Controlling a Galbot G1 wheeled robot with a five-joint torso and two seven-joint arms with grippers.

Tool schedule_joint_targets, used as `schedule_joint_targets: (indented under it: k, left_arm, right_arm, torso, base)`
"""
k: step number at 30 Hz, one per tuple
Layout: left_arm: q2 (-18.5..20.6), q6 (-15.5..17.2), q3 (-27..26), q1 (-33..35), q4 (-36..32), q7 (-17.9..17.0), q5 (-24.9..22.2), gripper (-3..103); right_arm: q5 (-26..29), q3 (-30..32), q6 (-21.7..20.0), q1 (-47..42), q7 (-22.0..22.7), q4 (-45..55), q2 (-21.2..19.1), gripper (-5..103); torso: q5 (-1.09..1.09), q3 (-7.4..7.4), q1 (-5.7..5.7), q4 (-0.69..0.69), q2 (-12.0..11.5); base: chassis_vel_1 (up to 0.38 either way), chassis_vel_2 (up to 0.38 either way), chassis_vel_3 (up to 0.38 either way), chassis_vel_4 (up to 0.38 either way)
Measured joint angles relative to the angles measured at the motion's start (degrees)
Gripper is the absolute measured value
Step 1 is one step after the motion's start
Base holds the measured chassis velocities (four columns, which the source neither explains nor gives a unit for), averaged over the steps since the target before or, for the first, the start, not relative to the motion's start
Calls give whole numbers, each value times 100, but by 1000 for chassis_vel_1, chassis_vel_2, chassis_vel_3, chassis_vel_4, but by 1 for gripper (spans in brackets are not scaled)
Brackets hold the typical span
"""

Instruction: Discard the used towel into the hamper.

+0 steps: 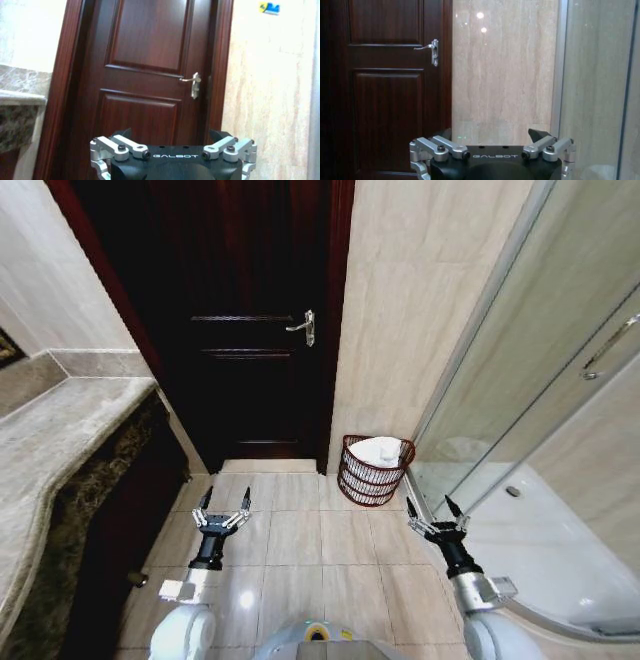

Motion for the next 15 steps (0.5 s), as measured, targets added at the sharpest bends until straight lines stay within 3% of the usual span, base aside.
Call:
schedule_joint_targets:
  k: [15]
  left_arm:
    - [27, 59, -16, 18, -31, 36, 16, 100]
  right_arm:
    - [124, 60, -33, 5, -102, -10, -31, 100]
  torso:
    - [-1, 242, 205, 0, 447]
  base:
    - [0, 0, 0, 0]
